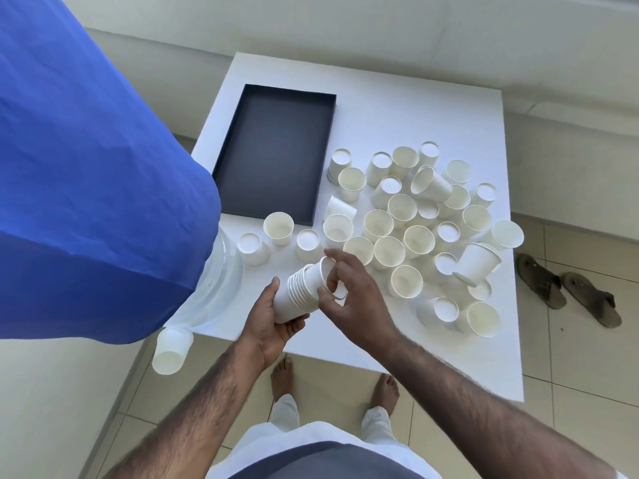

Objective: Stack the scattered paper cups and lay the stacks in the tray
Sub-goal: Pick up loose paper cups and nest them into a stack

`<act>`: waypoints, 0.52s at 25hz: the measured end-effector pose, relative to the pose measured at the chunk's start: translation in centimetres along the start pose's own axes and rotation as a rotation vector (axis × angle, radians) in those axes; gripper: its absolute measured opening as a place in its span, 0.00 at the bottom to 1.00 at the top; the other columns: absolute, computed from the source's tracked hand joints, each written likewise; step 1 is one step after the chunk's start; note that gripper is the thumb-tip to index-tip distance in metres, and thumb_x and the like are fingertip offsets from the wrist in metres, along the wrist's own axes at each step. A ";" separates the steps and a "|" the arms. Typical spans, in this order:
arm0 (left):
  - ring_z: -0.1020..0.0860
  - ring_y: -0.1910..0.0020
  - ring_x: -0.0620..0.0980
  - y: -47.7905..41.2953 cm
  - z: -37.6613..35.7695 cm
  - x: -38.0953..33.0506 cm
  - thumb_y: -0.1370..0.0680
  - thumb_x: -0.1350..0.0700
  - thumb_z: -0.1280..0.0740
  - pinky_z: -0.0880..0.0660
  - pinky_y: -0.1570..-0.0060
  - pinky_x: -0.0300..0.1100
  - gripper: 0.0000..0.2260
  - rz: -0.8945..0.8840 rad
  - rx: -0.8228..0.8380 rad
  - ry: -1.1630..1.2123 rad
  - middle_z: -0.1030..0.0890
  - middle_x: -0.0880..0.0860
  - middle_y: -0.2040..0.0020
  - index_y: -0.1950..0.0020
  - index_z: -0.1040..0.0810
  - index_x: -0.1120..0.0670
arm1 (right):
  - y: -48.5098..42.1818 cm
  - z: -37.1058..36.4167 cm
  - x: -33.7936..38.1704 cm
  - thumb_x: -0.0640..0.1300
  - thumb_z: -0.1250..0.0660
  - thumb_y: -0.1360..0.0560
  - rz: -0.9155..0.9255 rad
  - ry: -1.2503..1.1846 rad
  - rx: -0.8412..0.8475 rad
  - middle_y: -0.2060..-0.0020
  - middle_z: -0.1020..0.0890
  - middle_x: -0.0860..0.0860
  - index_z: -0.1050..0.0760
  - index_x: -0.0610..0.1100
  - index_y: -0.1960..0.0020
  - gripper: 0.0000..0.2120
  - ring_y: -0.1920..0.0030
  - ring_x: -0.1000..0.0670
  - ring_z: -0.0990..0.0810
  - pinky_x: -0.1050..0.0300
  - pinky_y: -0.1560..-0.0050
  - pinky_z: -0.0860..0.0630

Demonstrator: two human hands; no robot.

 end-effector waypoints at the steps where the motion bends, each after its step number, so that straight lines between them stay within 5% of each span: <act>1: 0.19 0.62 0.53 0.0 -0.1 0.0 0.17 0.41 0.38 0.22 0.66 0.43 0.19 0.002 0.008 0.001 0.17 0.59 0.55 0.41 0.20 0.56 | 0.2 -1.2 -0.3 0.46 0.32 0.24 -0.008 -0.003 0.056 0.29 0.25 0.53 0.30 0.45 0.57 0.08 0.31 0.54 0.26 0.54 0.39 0.26; 3: 0.19 0.62 0.54 -0.1 0.6 0.0 0.17 0.41 0.37 0.21 0.67 0.42 0.20 0.006 -0.011 0.012 0.18 0.59 0.53 0.39 0.20 0.56 | 0.0 -2.9 -0.4 0.52 0.39 0.20 -0.049 -0.081 0.137 0.31 0.23 0.53 0.24 0.45 0.49 0.11 0.33 0.55 0.25 0.55 0.38 0.27; 5: 0.19 0.63 0.54 -0.2 2.0 0.1 0.17 0.41 0.36 0.21 0.69 0.42 0.19 0.014 -0.056 0.027 0.18 0.59 0.55 0.39 0.21 0.56 | -1.7 -3.3 -0.8 0.51 0.43 0.18 -0.114 -0.145 0.102 0.44 0.17 0.52 0.22 0.43 0.43 0.16 0.43 0.52 0.20 0.52 0.44 0.24; 8: 0.20 0.66 0.54 0.0 3.8 -0.1 0.18 0.42 0.35 0.21 0.70 0.42 0.17 0.026 -0.097 0.060 0.18 0.58 0.58 0.43 0.20 0.55 | -7.6 -3.3 -0.8 0.46 0.37 0.20 0.017 0.234 -0.036 0.54 0.18 0.48 0.23 0.42 0.51 0.08 0.51 0.44 0.21 0.43 0.50 0.24; 10: 0.20 0.66 0.53 0.4 4.4 -0.3 0.18 0.42 0.35 0.21 0.70 0.42 0.16 0.037 -0.107 0.071 0.18 0.58 0.58 0.44 0.20 0.55 | -11.5 -5.5 -1.3 0.45 0.31 0.24 0.116 0.551 0.049 0.45 0.18 0.45 0.20 0.42 0.49 0.07 0.39 0.39 0.23 0.39 0.42 0.25; 13: 0.21 0.66 0.53 1.1 5.5 -0.4 0.18 0.42 0.35 0.22 0.69 0.43 0.16 0.043 -0.106 0.059 0.19 0.57 0.58 0.44 0.19 0.55 | -14.7 -10.7 -4.1 0.47 0.29 0.24 0.137 0.904 0.348 0.26 0.32 0.40 0.20 0.45 0.38 0.15 0.22 0.35 0.40 0.35 0.28 0.38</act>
Point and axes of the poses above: each hand's wrist, its own y-axis away from the middle knuckle, its own z-axis out of the back of the hand, x = y × z, the point moved 10 cm from there along -y, towards the middle knuckle
